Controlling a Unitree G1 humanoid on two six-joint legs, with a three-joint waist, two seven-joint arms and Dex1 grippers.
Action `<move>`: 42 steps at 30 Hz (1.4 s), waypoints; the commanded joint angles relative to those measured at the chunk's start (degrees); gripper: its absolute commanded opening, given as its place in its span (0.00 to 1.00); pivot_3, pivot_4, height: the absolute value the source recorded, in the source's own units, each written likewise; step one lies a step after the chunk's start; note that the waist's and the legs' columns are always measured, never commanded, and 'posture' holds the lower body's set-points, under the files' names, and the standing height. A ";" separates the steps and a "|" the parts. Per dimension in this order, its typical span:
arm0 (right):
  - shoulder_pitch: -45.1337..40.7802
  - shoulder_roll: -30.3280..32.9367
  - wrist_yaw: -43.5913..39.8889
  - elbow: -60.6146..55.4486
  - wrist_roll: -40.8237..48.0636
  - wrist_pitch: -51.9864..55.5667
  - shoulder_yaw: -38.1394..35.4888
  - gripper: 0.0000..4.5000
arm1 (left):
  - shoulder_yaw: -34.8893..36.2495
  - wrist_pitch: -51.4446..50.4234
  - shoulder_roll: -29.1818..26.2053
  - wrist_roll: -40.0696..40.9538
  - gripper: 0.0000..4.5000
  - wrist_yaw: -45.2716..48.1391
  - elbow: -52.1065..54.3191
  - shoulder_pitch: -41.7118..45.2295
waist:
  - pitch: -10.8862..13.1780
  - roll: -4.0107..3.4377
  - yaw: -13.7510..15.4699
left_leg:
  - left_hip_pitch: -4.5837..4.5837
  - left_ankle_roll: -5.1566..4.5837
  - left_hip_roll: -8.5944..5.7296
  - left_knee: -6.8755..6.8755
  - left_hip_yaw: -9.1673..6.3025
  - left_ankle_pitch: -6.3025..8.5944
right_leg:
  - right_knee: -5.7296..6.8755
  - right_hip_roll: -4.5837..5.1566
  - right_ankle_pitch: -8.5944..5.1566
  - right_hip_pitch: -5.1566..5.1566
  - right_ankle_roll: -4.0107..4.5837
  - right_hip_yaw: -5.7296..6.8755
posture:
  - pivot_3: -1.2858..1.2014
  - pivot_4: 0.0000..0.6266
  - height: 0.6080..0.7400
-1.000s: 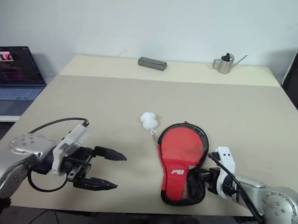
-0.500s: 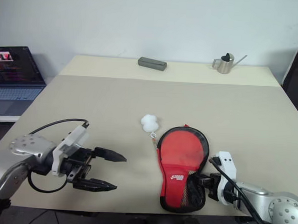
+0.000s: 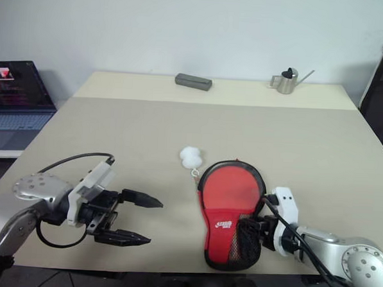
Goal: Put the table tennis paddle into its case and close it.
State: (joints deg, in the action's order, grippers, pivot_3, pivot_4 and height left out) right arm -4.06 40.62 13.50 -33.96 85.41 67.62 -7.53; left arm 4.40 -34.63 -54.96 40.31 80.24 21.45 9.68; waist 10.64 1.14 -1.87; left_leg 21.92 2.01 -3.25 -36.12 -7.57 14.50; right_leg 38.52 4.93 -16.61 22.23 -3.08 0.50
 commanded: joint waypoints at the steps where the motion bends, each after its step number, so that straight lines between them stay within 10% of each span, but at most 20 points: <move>1: 0.61 4.18 -12.88 -2.21 -5.19 -3.43 -2.26 0.46 | 0.75 0.89 -0.27 0.18 0.95 -0.32 0.76 0.01 | 0.00 0.00 0.02 | 0.00 0.00 0.01 0.00 0.00 0.00 | 0.00 0.00 0.00 -0.01 0.00 0.05 | 0.52 0.24 1.00; 12: 7.73 11.78 -34.18 -3.18 -8.97 -4.45 -2.66 0.46 | 0.78 1.27 -0.21 -0.02 0.95 -0.90 0.50 -0.05 | 0.00 0.01 0.07 | 0.01 0.00 0.02 -0.01 0.01 0.00 | 0.00 0.01 0.00 -0.03 0.01 0.03 | 0.52 0.24 1.00; 21: 5.37 14.35 -50.01 0.40 -18.31 -12.10 -4.93 0.99 | 1.28 0.97 0.13 0.14 0.95 -2.08 0.34 0.03 | 0.01 0.02 0.09 | -0.01 0.00 0.01 -0.03 0.02 0.00 | 0.01 0.01 0.00 -0.05 0.01 0.04 | 0.52 0.24 1.00; 30: 2.84 25.04 -67.27 7.82 -42.20 -27.99 -1.29 0.99 | 1.55 0.90 0.22 0.59 0.95 -3.15 0.68 -0.65 | 0.01 0.03 0.19 | 0.00 0.01 0.01 -0.04 0.06 0.00 | 0.00 0.02 0.00 -0.05 0.01 0.06 | 0.52 0.24 1.00; 42: -11.89 14.66 -66.34 6.21 -44.68 -28.76 4.62 0.99 | 2.84 1.47 1.17 0.08 0.95 -5.84 -1.12 -0.76 | 0.02 0.05 0.20 | 0.05 0.02 -0.01 -0.06 -0.04 0.00 | -0.04 0.08 0.01 -0.04 0.01 0.04 | 0.52 0.24 1.00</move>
State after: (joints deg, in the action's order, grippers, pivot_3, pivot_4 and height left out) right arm -13.90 55.91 -53.47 -25.89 40.88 39.32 -2.67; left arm 5.06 -34.26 -54.06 40.11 75.18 19.88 8.93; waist 10.67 1.18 -1.67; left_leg 21.96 2.03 -3.28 -36.18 -7.62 14.49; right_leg 38.48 5.02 -16.59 22.20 -3.07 0.53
